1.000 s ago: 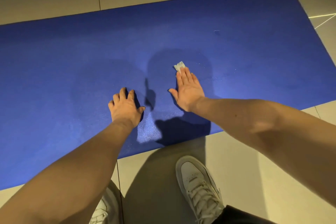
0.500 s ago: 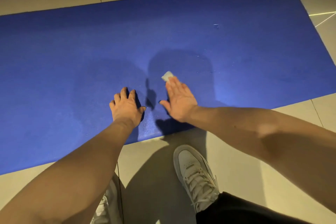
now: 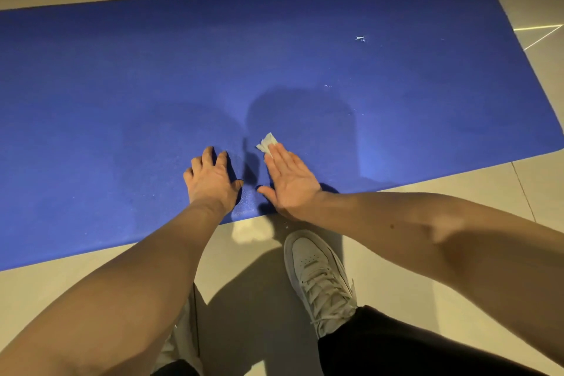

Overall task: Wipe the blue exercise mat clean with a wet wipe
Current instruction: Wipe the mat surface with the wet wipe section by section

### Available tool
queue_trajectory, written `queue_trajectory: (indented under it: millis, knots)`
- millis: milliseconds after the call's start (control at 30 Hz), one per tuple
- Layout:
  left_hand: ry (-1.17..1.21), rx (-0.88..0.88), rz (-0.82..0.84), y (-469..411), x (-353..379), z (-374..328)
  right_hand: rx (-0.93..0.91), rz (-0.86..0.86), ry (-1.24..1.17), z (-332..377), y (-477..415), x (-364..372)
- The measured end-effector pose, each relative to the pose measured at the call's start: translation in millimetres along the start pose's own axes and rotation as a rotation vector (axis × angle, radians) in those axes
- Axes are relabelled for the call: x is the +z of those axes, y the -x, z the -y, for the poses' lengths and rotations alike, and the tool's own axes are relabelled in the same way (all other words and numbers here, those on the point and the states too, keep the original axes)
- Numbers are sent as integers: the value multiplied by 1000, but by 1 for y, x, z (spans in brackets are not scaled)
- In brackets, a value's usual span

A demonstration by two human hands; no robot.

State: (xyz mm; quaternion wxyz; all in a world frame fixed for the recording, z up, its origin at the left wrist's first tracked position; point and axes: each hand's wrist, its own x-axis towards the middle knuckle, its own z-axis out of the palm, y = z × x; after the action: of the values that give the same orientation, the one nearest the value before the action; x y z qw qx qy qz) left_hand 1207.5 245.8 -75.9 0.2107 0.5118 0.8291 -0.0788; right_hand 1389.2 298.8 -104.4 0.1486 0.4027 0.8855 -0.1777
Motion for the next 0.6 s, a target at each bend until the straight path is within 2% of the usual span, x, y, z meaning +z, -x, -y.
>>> queue_trajectory:
  millis: [167, 267, 333, 467, 600]
  knots:
    - [-2, 2, 9, 10, 3, 2, 256, 11, 54, -48, 5, -18]
    - [-5, 1, 13, 16, 5, 3, 375, 41, 2, -40, 1, -17]
    - [-3, -3, 12, 18, 7, 2, 354, 57, -29, -18, 2, -12]
    - [3, 4, 10, 22, 10, -3, 136, 94, 40, 18, 23, 1]
    - [15, 16, 1, 26, 13, -6, 77, 41, -32, 1, 36, 5]
